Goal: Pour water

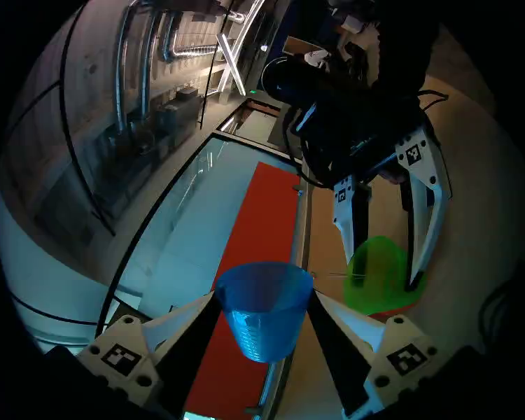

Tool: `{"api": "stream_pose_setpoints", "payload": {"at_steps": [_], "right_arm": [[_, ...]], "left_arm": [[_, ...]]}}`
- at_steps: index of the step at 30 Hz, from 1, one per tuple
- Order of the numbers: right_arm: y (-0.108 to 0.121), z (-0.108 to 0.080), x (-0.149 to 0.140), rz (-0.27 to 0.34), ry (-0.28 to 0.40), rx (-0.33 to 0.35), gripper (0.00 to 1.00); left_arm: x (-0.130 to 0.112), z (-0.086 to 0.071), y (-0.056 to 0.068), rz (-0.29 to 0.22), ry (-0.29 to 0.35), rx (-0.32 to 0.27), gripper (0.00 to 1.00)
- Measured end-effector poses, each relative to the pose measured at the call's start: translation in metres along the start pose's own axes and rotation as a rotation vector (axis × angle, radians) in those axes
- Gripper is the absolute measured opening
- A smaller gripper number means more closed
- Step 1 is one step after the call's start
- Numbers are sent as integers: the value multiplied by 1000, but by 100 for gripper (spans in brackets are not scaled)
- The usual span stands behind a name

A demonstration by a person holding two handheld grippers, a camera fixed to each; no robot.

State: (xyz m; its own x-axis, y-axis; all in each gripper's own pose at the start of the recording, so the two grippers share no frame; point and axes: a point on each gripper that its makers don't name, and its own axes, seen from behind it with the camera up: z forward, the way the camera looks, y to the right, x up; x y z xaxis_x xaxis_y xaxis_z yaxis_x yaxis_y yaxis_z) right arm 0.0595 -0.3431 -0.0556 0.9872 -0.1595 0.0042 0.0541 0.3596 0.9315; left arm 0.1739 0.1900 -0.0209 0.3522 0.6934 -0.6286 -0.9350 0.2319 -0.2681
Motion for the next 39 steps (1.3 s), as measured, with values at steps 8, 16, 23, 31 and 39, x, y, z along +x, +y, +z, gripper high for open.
{"api": "stream_pose_setpoints", "payload": {"at_steps": [8, 16, 23, 31, 39], "right_arm": [[-1, 0, -1, 0, -1, 2, 91], [0, -1, 0, -1, 0, 1, 91], [-1, 0, 1, -3, 0, 3, 90], [0, 1, 1, -4, 1, 3, 90], [-1, 1, 3, -6, 1, 5, 91]], "left_arm": [[1, -1, 2, 13, 2, 0, 85], [2, -2, 2, 22, 4, 4, 85], [2, -2, -2, 41, 2, 7, 85], [2, -3, -5, 54, 0, 13, 85], [3, -5, -5, 72, -2, 14, 85]]}}
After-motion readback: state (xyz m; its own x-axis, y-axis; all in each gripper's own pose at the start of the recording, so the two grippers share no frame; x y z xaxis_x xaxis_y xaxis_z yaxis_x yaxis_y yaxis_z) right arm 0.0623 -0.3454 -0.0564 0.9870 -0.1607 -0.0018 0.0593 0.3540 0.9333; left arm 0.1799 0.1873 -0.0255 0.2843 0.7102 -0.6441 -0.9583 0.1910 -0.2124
